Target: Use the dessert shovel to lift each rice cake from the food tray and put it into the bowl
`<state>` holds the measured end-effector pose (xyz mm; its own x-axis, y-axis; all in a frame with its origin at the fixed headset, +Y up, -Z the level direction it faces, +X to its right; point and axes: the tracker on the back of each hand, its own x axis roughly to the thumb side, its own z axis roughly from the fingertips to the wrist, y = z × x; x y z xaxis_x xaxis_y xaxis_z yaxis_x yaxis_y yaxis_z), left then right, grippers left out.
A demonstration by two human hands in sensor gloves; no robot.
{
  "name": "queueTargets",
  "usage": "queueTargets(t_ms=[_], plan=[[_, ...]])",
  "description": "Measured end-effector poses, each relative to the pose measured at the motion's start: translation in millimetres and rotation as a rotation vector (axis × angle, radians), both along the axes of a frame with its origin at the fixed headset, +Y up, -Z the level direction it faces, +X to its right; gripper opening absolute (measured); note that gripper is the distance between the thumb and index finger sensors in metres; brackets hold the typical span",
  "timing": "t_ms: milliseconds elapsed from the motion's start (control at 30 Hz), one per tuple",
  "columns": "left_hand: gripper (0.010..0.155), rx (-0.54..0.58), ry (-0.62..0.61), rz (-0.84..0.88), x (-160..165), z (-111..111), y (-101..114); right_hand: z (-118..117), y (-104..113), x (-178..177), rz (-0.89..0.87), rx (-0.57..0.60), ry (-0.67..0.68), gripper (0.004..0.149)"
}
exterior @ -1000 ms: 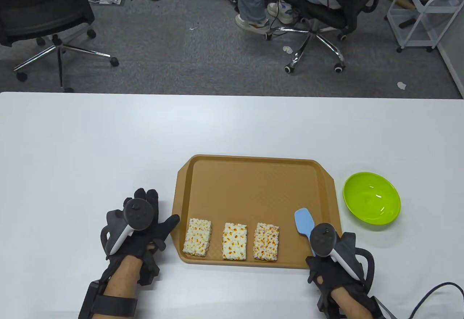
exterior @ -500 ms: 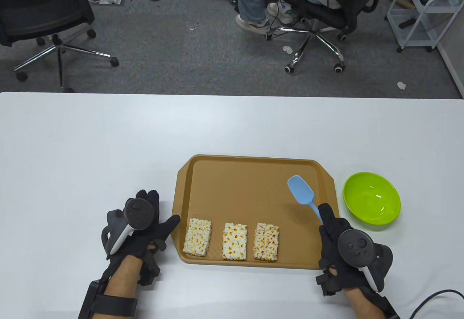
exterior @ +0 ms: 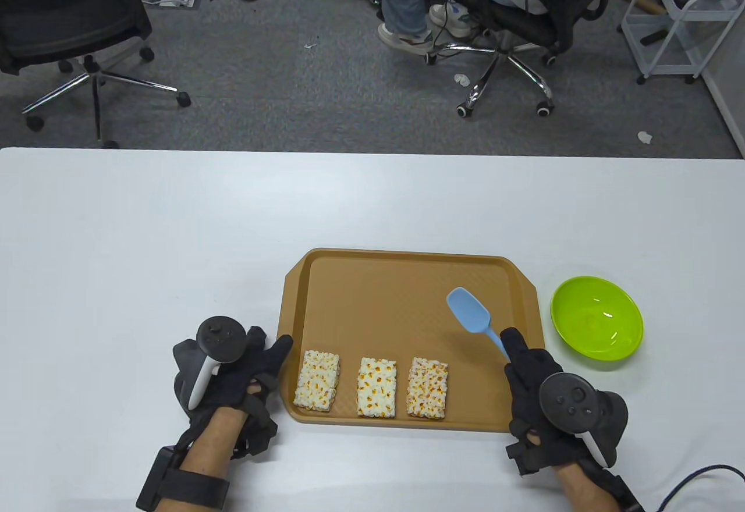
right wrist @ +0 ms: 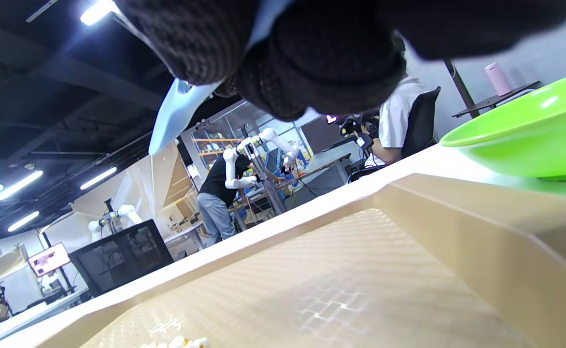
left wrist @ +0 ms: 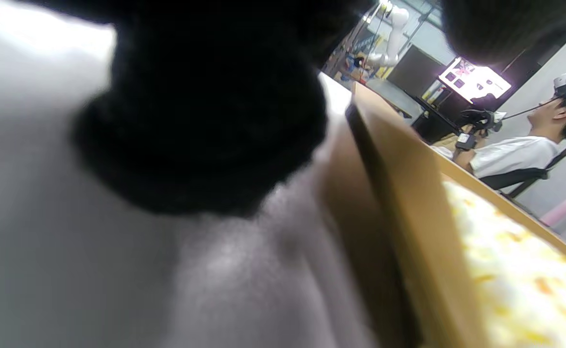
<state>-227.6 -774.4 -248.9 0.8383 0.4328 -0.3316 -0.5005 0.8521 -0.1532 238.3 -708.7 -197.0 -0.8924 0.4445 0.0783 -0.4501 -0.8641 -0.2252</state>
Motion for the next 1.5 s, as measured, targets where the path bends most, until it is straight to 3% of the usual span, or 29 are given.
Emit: queueTargets(t_ms=[233, 433, 567, 633, 800, 1067, 1500], plan=[[0.071, -0.007, -0.057, -0.197, 26.4, -3.8, -2.4, -1.3, -3.3, -3.7, 0.004, -0.018, 0.032, 0.057], [0.069, -0.012, -0.039, -0.112, 23.3, -3.8, -6.1, -10.6, 6.8, -3.5, 0.083, 0.010, 0.133, 0.057], [0.069, -0.010, -0.043, -0.123, 23.8, -3.9, -5.7, -17.6, -8.4, 10.9, 0.070, 0.012, 0.138, 0.057], [0.068, -0.011, -0.040, -0.112, 23.4, -3.9, -5.9, -20.1, -15.3, 17.2, 0.054, -0.090, 0.130, 0.056], [0.068, -0.017, -0.042, -0.100, 23.0, -3.8, -5.9, -22.9, -21.8, 17.4, 0.149, -0.126, 0.151, 0.055], [0.069, -0.012, -0.043, -0.080, 22.4, -3.6, -5.9, -31.4, -42.8, 14.5, 0.251, -0.343, 0.170, 0.055], [0.068, -0.009, -0.041, -0.064, 20.5, -3.5, -5.6, -40.3, -50.3, 30.3, 0.059, -0.644, 0.344, 0.056]])
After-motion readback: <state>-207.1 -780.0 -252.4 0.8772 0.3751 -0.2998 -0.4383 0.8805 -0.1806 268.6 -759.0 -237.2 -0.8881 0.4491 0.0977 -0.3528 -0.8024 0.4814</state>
